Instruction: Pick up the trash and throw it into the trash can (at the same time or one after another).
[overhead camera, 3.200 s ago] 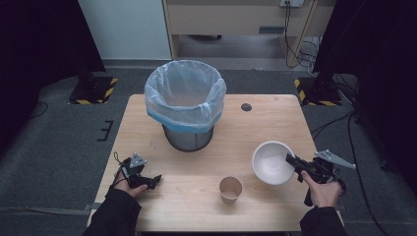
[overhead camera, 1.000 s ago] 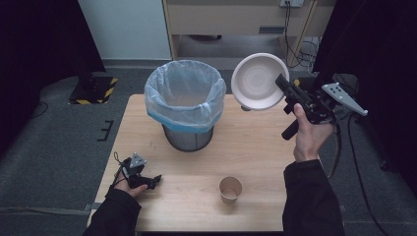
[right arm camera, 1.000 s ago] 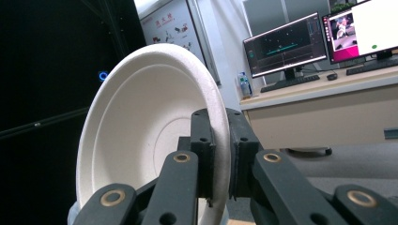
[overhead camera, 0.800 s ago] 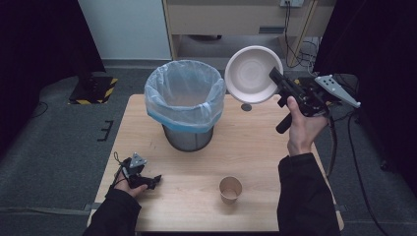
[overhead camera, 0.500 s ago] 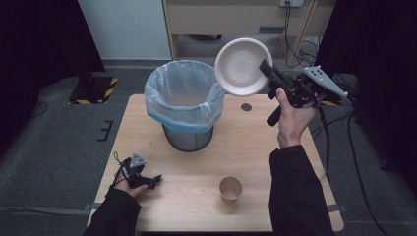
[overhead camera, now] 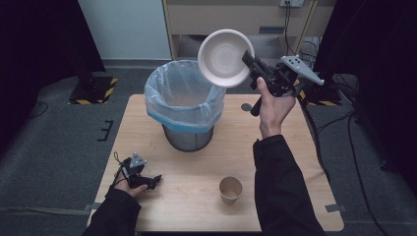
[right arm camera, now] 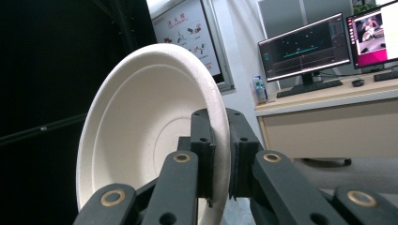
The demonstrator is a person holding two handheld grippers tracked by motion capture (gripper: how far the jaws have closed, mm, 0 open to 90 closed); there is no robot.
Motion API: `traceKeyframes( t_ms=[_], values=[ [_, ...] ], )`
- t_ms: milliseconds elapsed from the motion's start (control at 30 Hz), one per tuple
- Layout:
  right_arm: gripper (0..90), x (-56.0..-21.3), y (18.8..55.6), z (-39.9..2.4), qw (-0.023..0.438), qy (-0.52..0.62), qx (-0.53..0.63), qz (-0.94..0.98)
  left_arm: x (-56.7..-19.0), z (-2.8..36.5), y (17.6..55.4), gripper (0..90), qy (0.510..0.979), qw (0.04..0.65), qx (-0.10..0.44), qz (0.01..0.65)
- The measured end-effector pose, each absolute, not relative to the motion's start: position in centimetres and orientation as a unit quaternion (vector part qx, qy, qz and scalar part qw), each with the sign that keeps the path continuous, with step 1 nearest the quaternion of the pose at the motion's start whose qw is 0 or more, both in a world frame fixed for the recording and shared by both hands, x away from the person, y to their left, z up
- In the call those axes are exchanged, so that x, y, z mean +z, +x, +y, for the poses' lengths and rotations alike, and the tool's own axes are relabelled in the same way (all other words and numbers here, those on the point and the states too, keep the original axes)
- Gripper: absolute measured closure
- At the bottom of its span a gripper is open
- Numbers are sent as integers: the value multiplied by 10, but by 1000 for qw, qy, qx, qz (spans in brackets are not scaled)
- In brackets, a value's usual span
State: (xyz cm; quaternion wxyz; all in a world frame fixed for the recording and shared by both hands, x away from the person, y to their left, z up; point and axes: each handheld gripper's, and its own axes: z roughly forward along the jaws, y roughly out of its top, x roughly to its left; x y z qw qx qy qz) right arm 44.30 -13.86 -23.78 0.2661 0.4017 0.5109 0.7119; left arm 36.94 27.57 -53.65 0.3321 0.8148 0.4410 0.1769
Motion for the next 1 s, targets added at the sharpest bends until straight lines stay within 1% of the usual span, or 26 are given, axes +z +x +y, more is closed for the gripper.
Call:
traceKeyframes(
  t_ms=[267,567,767,1000],
  values=[
    [837,-245,457,-124,263,409,706,514,-537,276,370,0,815,333,177,441],
    [837,-243,469,-109,263,407,705,518,-537,276,370,0,815,332,177,440],
    [837,-249,479,-95,258,408,702,523,-536,276,370,0,815,332,176,440],
    [837,-267,494,-74,250,418,690,536,-536,276,370,0,815,332,176,440]
  ],
)
